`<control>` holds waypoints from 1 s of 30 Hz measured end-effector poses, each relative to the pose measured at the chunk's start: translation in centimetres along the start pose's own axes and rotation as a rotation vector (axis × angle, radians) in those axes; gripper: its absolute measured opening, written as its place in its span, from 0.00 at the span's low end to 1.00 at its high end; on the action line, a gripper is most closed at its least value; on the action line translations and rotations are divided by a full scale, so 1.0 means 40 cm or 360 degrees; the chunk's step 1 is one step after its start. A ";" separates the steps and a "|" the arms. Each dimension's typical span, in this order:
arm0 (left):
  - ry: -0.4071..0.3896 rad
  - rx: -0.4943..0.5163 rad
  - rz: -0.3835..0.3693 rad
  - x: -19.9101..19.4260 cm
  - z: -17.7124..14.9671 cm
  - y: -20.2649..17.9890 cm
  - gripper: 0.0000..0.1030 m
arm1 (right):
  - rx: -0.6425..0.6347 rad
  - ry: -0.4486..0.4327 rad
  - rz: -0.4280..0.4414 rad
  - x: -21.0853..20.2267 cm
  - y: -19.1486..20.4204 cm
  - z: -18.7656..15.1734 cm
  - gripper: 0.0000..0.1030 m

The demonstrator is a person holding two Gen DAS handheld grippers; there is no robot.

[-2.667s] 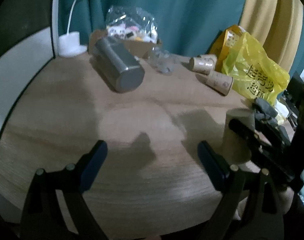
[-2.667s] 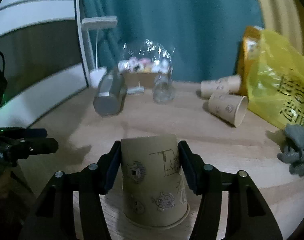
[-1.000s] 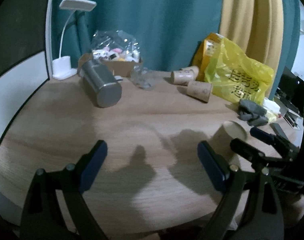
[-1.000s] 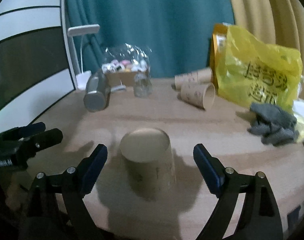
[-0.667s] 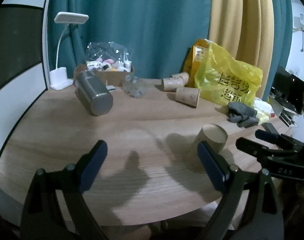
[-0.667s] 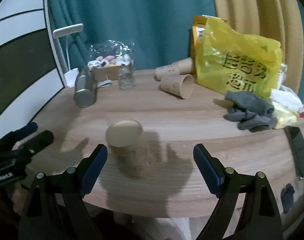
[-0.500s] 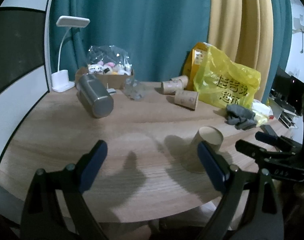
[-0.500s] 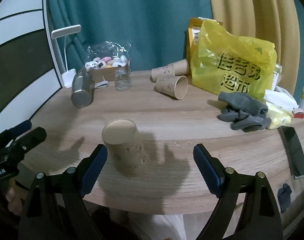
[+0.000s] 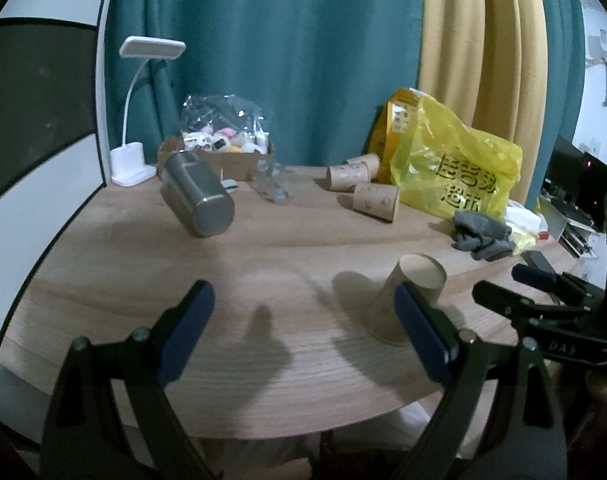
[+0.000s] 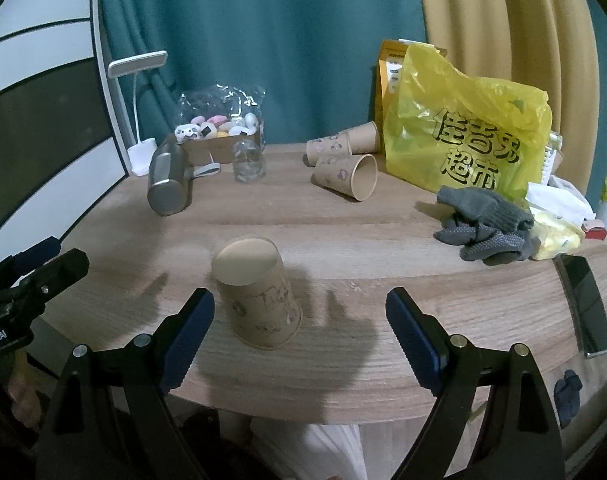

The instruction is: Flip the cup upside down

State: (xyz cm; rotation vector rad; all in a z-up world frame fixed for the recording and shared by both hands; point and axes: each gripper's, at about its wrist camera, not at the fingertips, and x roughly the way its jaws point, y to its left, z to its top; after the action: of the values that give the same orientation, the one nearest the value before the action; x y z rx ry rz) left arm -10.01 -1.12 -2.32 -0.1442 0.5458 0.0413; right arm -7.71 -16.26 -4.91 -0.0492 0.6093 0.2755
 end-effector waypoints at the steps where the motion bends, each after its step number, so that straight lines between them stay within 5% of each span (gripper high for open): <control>1: 0.0001 -0.0003 0.0002 0.000 0.000 0.000 0.90 | 0.0000 -0.0001 0.0000 -0.001 0.001 -0.001 0.87; 30: -0.0009 -0.0005 0.0007 -0.007 0.004 0.004 0.90 | -0.0001 -0.0001 0.0011 -0.007 0.018 0.009 0.87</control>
State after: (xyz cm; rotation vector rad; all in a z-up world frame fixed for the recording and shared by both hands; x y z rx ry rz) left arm -10.17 -0.92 -2.06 -0.1462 0.5407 0.0466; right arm -7.94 -15.59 -4.43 -0.0474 0.6091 0.2823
